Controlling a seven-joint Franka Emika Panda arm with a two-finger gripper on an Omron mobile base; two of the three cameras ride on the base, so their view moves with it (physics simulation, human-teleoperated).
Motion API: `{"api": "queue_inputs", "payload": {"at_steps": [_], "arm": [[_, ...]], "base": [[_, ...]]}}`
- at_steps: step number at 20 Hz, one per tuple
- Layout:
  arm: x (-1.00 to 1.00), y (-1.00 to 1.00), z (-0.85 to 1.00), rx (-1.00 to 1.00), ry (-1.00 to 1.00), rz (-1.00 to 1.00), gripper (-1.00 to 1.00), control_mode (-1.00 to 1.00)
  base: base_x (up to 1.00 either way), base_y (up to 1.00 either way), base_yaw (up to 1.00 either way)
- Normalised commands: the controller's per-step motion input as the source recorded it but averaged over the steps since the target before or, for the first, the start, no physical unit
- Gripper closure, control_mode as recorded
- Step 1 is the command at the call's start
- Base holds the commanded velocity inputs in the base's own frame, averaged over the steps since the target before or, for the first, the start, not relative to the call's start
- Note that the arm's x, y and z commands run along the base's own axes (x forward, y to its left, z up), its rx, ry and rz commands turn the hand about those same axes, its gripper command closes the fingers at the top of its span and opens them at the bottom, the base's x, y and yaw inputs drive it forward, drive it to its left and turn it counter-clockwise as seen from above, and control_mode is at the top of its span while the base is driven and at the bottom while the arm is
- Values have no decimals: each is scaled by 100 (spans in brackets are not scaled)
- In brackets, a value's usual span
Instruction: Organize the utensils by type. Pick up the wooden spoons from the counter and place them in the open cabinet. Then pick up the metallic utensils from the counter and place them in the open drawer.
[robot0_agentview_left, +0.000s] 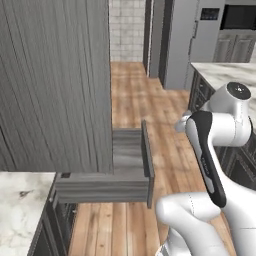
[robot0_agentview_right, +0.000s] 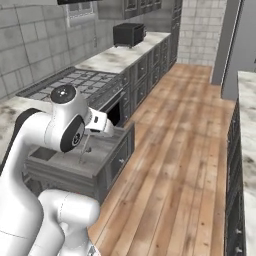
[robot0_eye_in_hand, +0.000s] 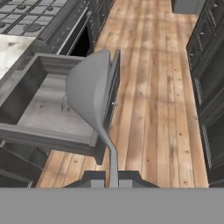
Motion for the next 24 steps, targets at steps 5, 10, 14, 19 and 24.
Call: {"api": "queue_inputs", "payload": {"at_steps": [5, 10, 14, 19, 24], "arm": [[0, 0, 0, 0, 0, 0, 100, 100], [0, 0, 0, 0, 0, 0, 100, 100], [0, 0, 0, 0, 0, 0, 100, 100], [0, 0, 0, 0, 0, 0, 100, 100], [19, 30, -27, 0, 11, 0, 100, -100]], "base": [[48, 18, -8], [38, 11, -4], [2, 1, 0], [0, 2, 0], [0, 4, 1]]}}
